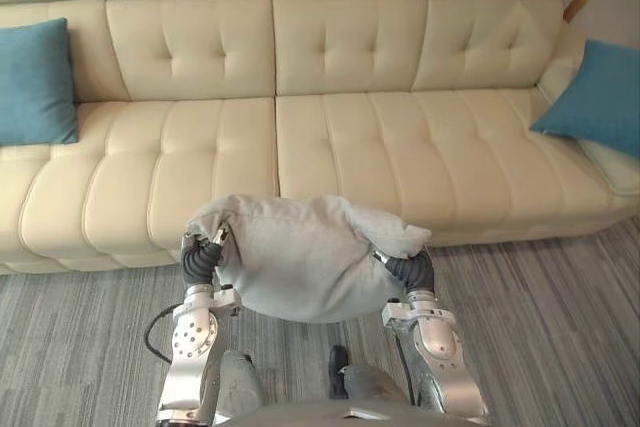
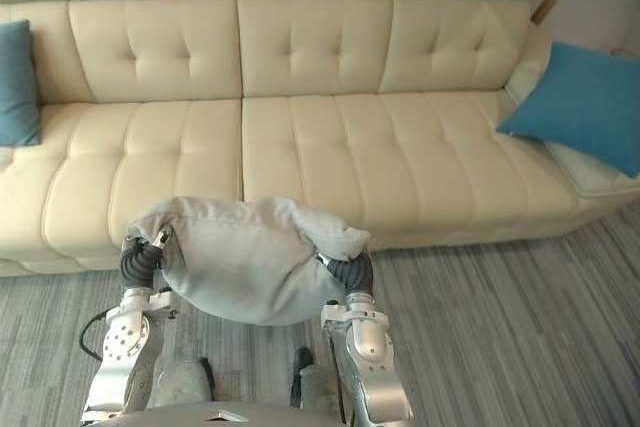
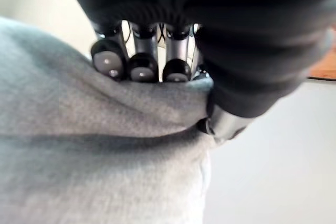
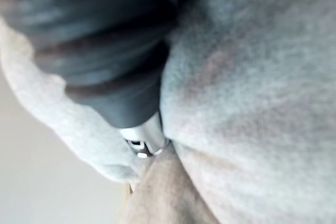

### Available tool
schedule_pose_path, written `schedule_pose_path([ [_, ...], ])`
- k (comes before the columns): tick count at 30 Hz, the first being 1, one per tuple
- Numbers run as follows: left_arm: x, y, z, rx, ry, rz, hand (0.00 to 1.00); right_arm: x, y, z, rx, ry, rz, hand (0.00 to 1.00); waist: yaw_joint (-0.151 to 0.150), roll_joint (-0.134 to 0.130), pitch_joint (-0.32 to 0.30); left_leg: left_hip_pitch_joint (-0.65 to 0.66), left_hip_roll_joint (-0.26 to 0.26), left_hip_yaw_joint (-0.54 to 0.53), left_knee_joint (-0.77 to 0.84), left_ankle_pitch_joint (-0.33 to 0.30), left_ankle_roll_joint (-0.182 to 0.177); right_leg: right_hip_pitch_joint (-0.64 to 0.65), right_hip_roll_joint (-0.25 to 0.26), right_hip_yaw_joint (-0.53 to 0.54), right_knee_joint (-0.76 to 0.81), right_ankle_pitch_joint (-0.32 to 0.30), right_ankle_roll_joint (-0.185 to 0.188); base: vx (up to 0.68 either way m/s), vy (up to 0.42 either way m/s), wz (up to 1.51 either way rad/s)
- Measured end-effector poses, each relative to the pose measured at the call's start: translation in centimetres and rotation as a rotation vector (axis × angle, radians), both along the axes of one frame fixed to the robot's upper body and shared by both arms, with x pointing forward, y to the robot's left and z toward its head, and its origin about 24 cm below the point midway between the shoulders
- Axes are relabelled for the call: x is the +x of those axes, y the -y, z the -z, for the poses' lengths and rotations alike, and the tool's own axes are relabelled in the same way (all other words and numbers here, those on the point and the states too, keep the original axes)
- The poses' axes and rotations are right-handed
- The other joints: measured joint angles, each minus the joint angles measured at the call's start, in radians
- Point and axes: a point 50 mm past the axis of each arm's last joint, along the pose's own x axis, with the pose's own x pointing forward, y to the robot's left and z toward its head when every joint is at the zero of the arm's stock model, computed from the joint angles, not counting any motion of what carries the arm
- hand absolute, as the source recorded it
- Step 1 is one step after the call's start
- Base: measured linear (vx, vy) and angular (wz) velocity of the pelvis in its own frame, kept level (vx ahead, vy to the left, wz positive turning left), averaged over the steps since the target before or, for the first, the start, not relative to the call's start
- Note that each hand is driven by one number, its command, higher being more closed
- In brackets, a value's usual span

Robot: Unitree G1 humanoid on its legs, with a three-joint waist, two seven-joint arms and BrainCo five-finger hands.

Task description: Pick up cushions and gather them together orderly.

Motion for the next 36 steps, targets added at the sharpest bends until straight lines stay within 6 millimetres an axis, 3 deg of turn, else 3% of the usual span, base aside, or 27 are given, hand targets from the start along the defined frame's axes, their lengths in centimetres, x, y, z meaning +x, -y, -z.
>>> schedule_pose_path([
  [1, 0.0, -0.1, 0.0, 0.001, 0.000, -0.002, 1.00, 0.1, 0.0, -0.1, -0.003, 0.004, -0.002, 1.00, 0.000, 0.001, 0.001, 0.009, -0.009, -0.002, -0.056, -0.001, -0.003, -0.001, -0.003, 0.003, 0.001, -0.001, 0.004, 0.07, 0.180, 0.12],
  [2, -0.1, -0.3, 0.1, 0.003, -0.007, -0.012, 1.00, 0.5, -0.2, 0.0, -0.007, 0.001, -0.018, 1.00, 0.009, -0.012, 0.001, 0.058, -0.051, 0.014, -0.143, 0.044, -0.017, -0.014, -0.028, 0.030, 0.003, -0.007, 0.038, 0.10, 0.195, -0.14],
  [3, -0.3, -0.7, 0.2, 0.009, -0.016, -0.025, 1.00, 0.7, -0.6, 0.3, -0.009, -0.008, -0.035, 1.00, 0.021, -0.027, -0.003, 0.069, -0.065, 0.035, -0.163, 0.038, -0.020, 0.000, -0.029, 0.041, -0.021, -0.004, 0.043, 0.17, 0.204, -0.28],
  [4, -0.3, -0.9, 0.2, 0.011, -0.014, -0.034, 1.00, 0.7, -0.8, 0.2, -0.009, -0.006, -0.048, 1.00, 0.033, -0.022, 0.000, 0.065, -0.060, 0.045, -0.140, 0.033, -0.011, -0.002, -0.031, 0.038, 0.006, -0.013, 0.042, 0.24, 0.155, -0.26],
  [5, -0.4, -1.2, 0.2, 0.018, -0.015, -0.043, 1.00, 0.7, -1.1, 0.5, 0.002, -0.022, -0.051, 1.00, 0.037, -0.033, -0.003, 0.062, -0.060, 0.064, -0.081, 0.006, 0.003, 0.006, -0.038, 0.044, 0.022, -0.003, 0.052, 0.27, 0.170, -0.39],
  [6, -0.6, -1.5, 0.3, 0.020, -0.022, -0.056, 1.00, 0.9, -1.4, 0.6, 0.005, -0.028, -0.064, 1.00, 0.048, -0.034, -0.003, 0.065, -0.059, 0.073, -0.032, -0.018, 0.005, 0.015, -0.043, 0.072, 0.013, 0.001, 0.088, 0.27, 0.181, -0.58],
  [9, -0.7, -1.8, 0.2, 0.030, -0.021, -0.064, 1.00, 0.8, -2.0, 1.1, 0.014, -0.050, -0.086, 1.00, 0.056, -0.043, -0.010, 0.054, -0.079, 0.068, 0.026, -0.025, 0.014, 0.017, -0.056, 0.136, -0.010, 0.018, 0.091, 0.18, 0.130, -0.67],
  [11, -0.4, -1.7, 0.1, 0.033, -0.011, -0.053, 1.00, 1.0, -1.6, 1.0, -0.011, -0.046, -0.090, 1.00, 0.052, -0.043, -0.026, 0.068, -0.113, 0.046, -0.051, -0.104, 0.037, -0.101, -0.063, 0.154, 0.123, 0.002, 0.116, 0.08, 0.151, -0.64],
  [13, 0.3, -1.7, 0.9, 0.046, -0.045, -0.031, 1.00, 2.0, -1.4, 2.0, -0.018, -0.079, -0.078, 1.00, 0.029, -0.073, -0.024, 0.072, -0.140, 0.070, -0.051, -0.110, 0.052, -0.216, -0.094, 0.167, 0.317, -0.007, 0.132, 0.09, 0.102, -0.32],
  [15, 0.4, -1.7, 1.8, 0.057, -0.096, -0.012, 1.00, 2.4, -1.2, 3.3, -0.035, -0.132, -0.073, 1.00, 0.009, -0.086, -0.017, 0.132, -0.164, 0.076, -0.055, -0.122, 0.072, -0.242, -0.122, 0.150, 0.445, 0.017, 0.115, 0.14, 0.057, -0.14],
  [17, 0.1, -1.6, 2.1, 0.054, -0.113, -0.010, 1.00, 2.4, -1.2, 3.7, -0.066, -0.150, -0.077, 1.00, 0.005, -0.078, -0.009, 0.198, -0.159, 0.066, -0.094, -0.125, 0.077, -0.255, -0.124, 0.107, 0.526, 0.109, 0.090, 0.14, 0.054, -0.13],
  [18, 0.2, -1.6, 1.8, 0.057, -0.102, -0.008, 1.00, 2.4, -1.3, 3.7, -0.069, -0.148, -0.079, 1.00, -0.005, -0.062, -0.001, 0.220, -0.153, 0.052, -0.124, -0.124, 0.077, -0.257, -0.123, 0.078, 0.536, 0.097, 0.057, 0.13, 0.049, 0.00],
  [19, 0.3, -1.6, 1.7, 0.060, -0.096, -0.006, 1.00, 2.4, -1.2, 3.6, -0.070, -0.146, -0.078, 1.00, -0.008, -0.065, -0.002, 0.220, -0.152, 0.048, -0.128, -0.124, 0.077, -0.258, -0.123, 0.073, 0.534, 0.073, 0.056, 0.16, 0.019, 0.12],
  [20, 0.9, -1.6, 1.3, 0.068, -0.072, -0.001, 1.00, 2.6, -1.4, 3.4, -0.059, -0.135, -0.075, 1.00, -0.006, -0.083, -0.004, 0.219, -0.152, 0.046, -0.140, -0.124, 0.076, -0.275, -0.114, 0.048, 0.490, -0.022, 0.057, 0.11, -0.029, 0.03],
  [21, 1.1, -1.6, 1.1, 0.068, -0.064, 0.002, 1.00, 2.7, -1.3, 3.3, -0.055, -0.132, -0.070, 1.00, -0.005, -0.083, -0.003, 0.219, -0.149, 0.043, -0.143, -0.124, 0.076, -0.283, -0.098, 0.035, 0.448, -0.047, 0.056, 0.15, -0.081, 0.02],
  [23, 1.8, -1.3, 0.5, 0.067, -0.034, 0.013, 1.00, 2.7, -0.7, 3.3, -0.059, -0.131, -0.051, 1.00, -0.011, -0.062, 0.011, 0.225, -0.132, 0.018, -0.143, -0.124, 0.075, -0.308, -0.032, 0.030, 0.306, -0.037, 0.041, 0.19, -0.176, 0.16],
  [25, 2.5, -1.0, 0.0, 0.067, -0.008, 0.029, 1.00, 2.7, -0.5, 3.3, -0.058, -0.132, -0.041, 1.00, -0.015, -0.068, 0.024, 0.240, -0.129, 0.001, -0.133, -0.124, 0.064, -0.300, -0.002, 0.032, 0.162, 0.062, 0.019, 0.13, -0.153, 0.29],
  [26, 2.7, -0.9, -0.2, 0.068, 0.001, 0.033, 1.00, 2.5, -0.5, 3.3, -0.057, -0.134, -0.039, 1.00, -0.020, -0.077, 0.028, 0.247, -0.140, -0.014, -0.124, -0.134, 0.040, -0.280, 0.000, 0.037, 0.086, 0.170, 0.017, 0.14, -0.224, 0.23],
  [27, 3.1, -0.4, -0.3, 0.045, 0.012, 0.031, 1.00, 2.6, -0.1, 2.8, -0.080, -0.112, -0.044, 1.00, -0.016, -0.037, 0.048, 0.250, -0.122, -0.055, -0.114, -0.172, 0.008, -0.267, 0.028, 0.021, 0.077, 0.208, 0.001, 0.12, -0.208, 0.14],
  [32, 4.1, 1.2, -1.3, 0.010, 0.059, 0.069, 1.00, 1.8, 1.4, 1.5, -0.091, -0.064, 0.009, 1.00, -0.022, -0.024, 0.056, 0.245, -0.095, -0.113, -0.135, -0.141, 0.003, -0.266, 0.037, -0.044, 0.124, 0.127, -0.028, 0.09, -0.174, 0.34],
  [35, 3.7, 1.3, -0.9, 0.000, 0.044, 0.067, 1.00, 1.0, 1.4, 1.0, -0.088, -0.045, 0.014, 1.00, -0.022, -0.019, 0.059, 0.240, -0.060, -0.137, -0.024, -0.130, -0.010, -0.218, 0.040, -0.088, 0.159, 0.055, -0.039, 0.04, -0.112, 0.45],
  [36, 3.5, 1.3, -0.8, -0.002, 0.041, 0.065, 1.00, 0.8, 1.4, 0.8, -0.088, -0.039, 0.011, 1.00, -0.016, -0.014, 0.062, 0.207, -0.042, -0.149, 0.071, -0.118, 0.006, -0.200, 0.049, -0.099, 0.160, 0.044, -0.046, 0.02, -0.110, 0.21],
])
